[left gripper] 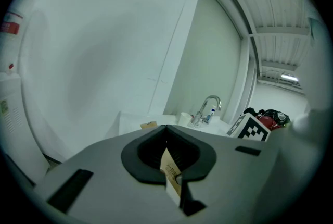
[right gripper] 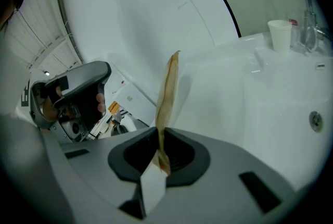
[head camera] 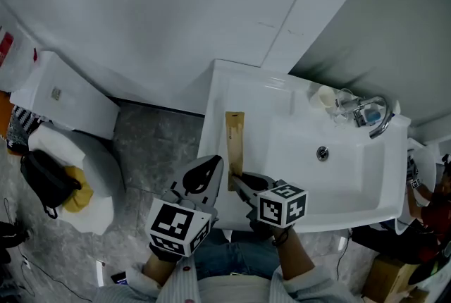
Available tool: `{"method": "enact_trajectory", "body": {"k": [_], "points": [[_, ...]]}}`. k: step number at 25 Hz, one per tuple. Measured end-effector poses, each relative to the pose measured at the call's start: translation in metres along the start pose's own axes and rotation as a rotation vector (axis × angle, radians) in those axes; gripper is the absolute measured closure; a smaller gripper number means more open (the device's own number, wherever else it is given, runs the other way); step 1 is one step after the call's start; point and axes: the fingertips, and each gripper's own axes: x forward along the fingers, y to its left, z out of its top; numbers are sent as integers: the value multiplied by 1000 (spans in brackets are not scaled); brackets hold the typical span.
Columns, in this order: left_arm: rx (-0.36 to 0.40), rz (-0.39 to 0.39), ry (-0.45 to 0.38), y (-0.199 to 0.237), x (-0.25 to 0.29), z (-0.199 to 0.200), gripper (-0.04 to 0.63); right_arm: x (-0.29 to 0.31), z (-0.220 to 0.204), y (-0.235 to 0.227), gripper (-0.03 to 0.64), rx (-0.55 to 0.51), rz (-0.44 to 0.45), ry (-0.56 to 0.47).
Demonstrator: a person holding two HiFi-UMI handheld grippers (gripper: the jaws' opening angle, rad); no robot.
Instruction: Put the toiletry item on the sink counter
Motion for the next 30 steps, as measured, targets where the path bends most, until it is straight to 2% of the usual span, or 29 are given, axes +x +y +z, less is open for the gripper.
{"method": "enact_trajectory", "body": {"k": [20, 30], "points": [[-43, 35, 122, 12, 16, -70, 578, 31, -45, -19, 560, 115, 19, 99], [-42, 45, 141, 15, 15, -81, 578, 35, -56, -25, 554, 105, -23, 122]]}}
